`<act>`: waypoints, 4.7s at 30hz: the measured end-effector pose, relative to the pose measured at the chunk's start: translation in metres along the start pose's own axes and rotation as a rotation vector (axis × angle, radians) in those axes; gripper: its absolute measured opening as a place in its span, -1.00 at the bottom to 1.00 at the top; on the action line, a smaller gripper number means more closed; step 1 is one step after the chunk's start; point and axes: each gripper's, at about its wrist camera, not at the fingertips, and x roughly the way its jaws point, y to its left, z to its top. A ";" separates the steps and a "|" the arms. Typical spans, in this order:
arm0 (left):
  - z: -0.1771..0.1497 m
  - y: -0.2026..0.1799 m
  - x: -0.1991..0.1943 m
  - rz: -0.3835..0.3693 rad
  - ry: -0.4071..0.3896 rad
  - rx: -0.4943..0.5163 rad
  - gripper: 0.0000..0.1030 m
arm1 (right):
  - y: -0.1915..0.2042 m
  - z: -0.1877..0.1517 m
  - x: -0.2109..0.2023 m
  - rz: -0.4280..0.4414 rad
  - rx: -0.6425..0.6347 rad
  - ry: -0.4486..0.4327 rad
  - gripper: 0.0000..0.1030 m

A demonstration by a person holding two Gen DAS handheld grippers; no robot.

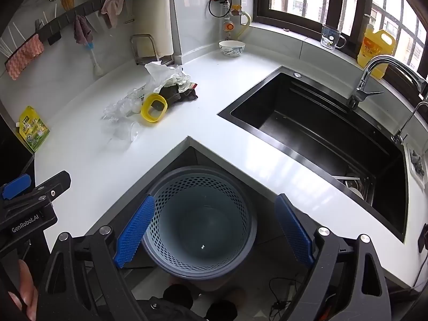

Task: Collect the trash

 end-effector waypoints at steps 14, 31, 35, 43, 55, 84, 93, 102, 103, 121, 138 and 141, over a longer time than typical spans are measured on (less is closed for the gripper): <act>0.000 0.000 0.000 0.003 0.003 0.000 0.88 | -0.002 0.000 -0.001 -0.001 -0.003 0.001 0.69; 0.000 0.000 0.000 0.001 0.002 -0.001 0.88 | -0.003 -0.001 -0.001 -0.005 -0.003 -0.001 0.69; 0.000 -0.001 -0.001 0.002 0.000 0.000 0.88 | -0.003 -0.001 -0.001 -0.005 -0.004 -0.002 0.69; 0.000 0.000 0.000 -0.003 0.001 -0.004 0.88 | -0.004 0.000 -0.001 -0.004 -0.003 0.001 0.69; 0.000 0.000 -0.002 0.001 -0.011 -0.003 0.88 | -0.003 -0.002 0.001 -0.005 0.000 0.000 0.69; 0.000 0.000 -0.003 0.006 -0.012 -0.003 0.88 | -0.003 -0.001 0.001 -0.004 0.002 -0.002 0.69; 0.001 -0.001 -0.006 0.015 -0.015 -0.013 0.88 | -0.004 0.001 0.002 0.008 -0.005 -0.004 0.69; -0.012 -0.004 -0.004 0.031 0.013 -0.076 0.88 | -0.017 -0.002 0.007 0.050 -0.045 0.014 0.69; -0.014 -0.005 -0.003 0.038 0.017 -0.087 0.88 | -0.019 -0.003 0.008 0.057 -0.054 0.015 0.69; -0.023 0.013 0.013 0.189 -0.002 -0.241 0.88 | -0.037 0.021 0.072 0.200 -0.149 0.039 0.69; 0.077 0.068 0.147 -0.001 -0.049 0.026 0.88 | 0.007 0.063 0.143 0.022 0.008 0.098 0.69; 0.088 0.079 0.170 -0.066 -0.044 0.066 0.88 | 0.019 0.067 0.154 -0.004 0.024 0.105 0.69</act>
